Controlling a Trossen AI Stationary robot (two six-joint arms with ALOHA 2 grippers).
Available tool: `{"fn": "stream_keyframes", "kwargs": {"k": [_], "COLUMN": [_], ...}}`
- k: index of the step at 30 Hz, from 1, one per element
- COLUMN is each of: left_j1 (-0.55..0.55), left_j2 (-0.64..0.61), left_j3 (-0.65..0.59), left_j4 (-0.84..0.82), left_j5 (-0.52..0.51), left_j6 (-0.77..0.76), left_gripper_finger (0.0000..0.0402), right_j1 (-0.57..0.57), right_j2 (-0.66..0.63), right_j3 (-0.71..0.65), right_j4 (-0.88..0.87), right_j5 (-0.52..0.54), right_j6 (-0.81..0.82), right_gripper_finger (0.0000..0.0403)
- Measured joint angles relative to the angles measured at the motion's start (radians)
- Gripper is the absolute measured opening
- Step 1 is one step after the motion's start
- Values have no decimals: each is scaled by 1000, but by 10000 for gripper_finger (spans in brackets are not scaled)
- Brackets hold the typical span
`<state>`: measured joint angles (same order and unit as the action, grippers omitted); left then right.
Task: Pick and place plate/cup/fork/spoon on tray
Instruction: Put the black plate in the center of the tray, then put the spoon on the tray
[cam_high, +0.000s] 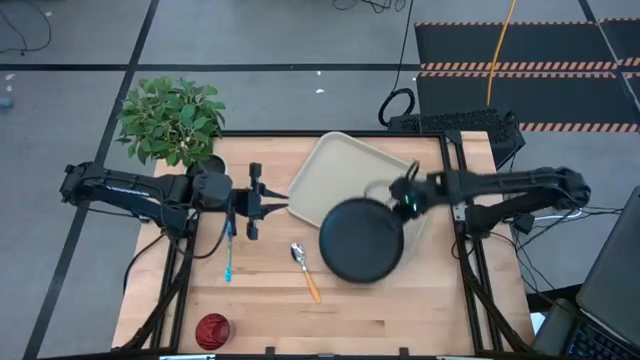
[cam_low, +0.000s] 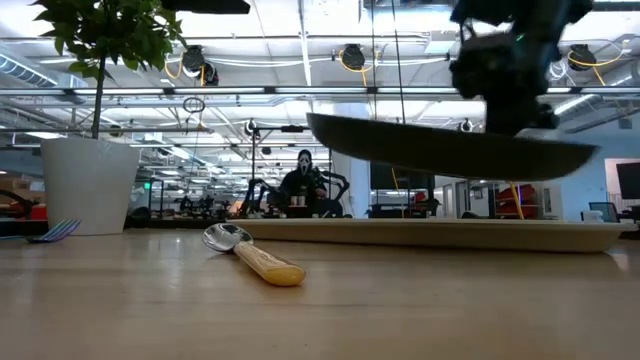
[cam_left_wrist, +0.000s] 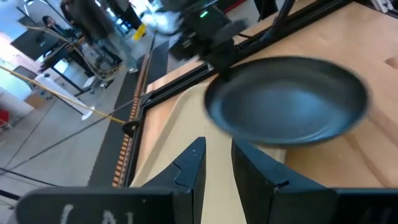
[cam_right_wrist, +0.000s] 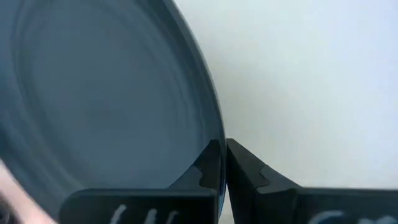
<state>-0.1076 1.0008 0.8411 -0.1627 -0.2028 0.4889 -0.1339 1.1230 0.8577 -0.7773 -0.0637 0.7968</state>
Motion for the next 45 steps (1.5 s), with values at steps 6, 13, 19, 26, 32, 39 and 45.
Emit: {"fn": "stream_keyframes", "kwargs": {"k": [6,13,19,26,32,39,45], "left_j1": [0,0,0,1,-4,-12,-12], "left_j2": [-24,-53,-53,-53,-53,-53,-53], "left_j3": [1,1,1,1,1,1,1], "left_j4": [-26,-49,-51,-60,-69,-71,-72], "left_j5": [0,-1,-1,-2,-7,-6,-6], "left_j6": [8,5,2,-5,-19,-15,-13], "left_gripper_finger": [81,81,81,81,81,81,81], "right_j1": [-302,-416,-446,-448,-448,-446,-433], "right_j2": [36,182,319,385,362,357,357], "right_j3": [0,1,2,2,2,2,2], "right_j4": [60,131,171,296,299,294,300], "right_j5": [-80,-72,-16,29,174,170,170], "right_j6": [-217,-391,-479,-553,-602,-600,-600], "right_gripper_finger": [0,0,0,5,52,118,140]}}
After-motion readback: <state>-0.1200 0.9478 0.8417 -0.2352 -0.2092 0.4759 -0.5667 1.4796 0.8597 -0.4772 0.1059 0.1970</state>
